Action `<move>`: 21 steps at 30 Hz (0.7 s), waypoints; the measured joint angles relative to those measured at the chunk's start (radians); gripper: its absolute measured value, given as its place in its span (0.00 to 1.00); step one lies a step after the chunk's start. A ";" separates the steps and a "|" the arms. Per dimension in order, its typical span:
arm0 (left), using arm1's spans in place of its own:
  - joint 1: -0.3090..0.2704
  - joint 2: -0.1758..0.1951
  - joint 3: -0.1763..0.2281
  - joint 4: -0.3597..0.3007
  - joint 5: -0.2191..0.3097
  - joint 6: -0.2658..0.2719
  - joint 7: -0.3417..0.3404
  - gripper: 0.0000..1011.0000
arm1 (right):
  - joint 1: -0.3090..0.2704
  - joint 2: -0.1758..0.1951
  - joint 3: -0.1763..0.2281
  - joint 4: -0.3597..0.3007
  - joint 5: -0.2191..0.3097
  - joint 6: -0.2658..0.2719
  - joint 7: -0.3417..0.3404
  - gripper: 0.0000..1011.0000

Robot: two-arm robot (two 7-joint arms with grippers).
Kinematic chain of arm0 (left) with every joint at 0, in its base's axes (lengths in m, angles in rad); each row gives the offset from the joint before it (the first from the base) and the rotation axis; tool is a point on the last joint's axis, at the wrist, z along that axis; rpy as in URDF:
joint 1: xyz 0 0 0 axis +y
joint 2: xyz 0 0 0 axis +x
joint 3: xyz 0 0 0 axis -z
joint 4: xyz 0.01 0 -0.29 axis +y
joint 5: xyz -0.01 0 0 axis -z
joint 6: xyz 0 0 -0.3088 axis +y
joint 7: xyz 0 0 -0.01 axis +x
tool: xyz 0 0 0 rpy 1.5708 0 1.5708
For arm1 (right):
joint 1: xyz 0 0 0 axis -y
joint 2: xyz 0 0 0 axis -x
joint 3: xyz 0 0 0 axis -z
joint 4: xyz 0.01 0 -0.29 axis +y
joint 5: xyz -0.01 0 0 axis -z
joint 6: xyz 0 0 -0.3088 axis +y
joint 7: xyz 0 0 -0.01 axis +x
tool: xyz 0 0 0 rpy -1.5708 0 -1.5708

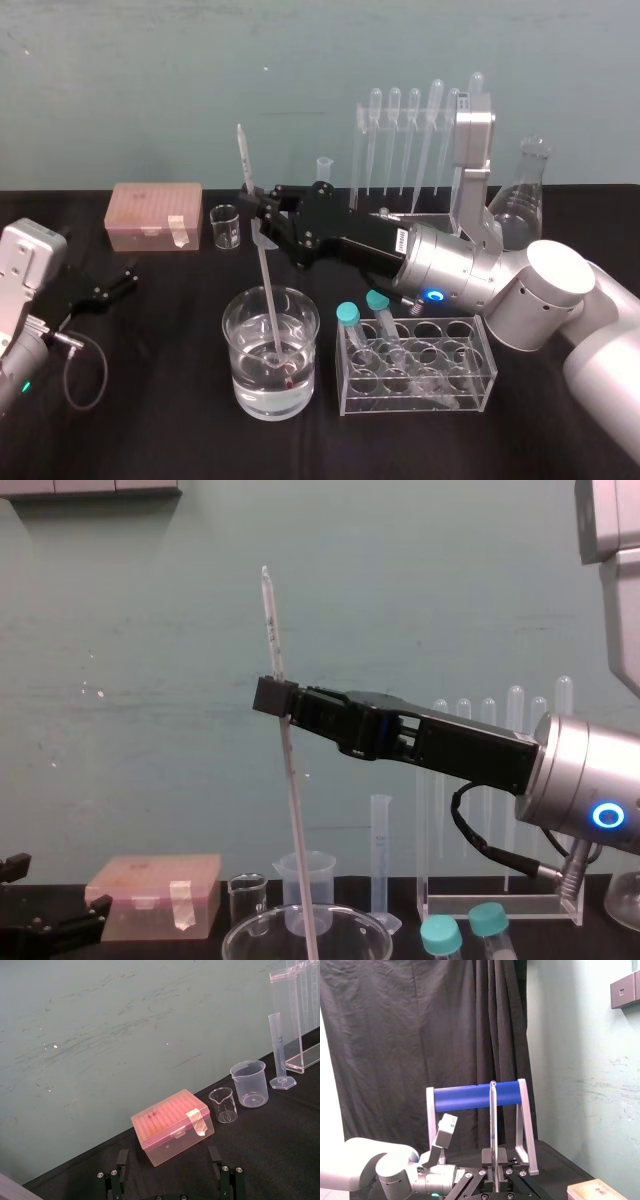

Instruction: Hold the thermometer with one hand and immerse one end into the beaker, then reinsert it into the test tube rack.

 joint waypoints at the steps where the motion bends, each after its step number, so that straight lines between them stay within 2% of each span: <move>1: 0.000 0.000 0.000 0.000 0.000 0.000 0.000 1.00 | 0.000 0.000 0.000 0.000 0.000 0.000 0.000 0.06; 21: 0.000 0.000 0.000 0.000 0.000 0.000 0.000 1.00 | -0.001 0.006 -0.002 -0.009 0.001 0.005 -0.004 0.06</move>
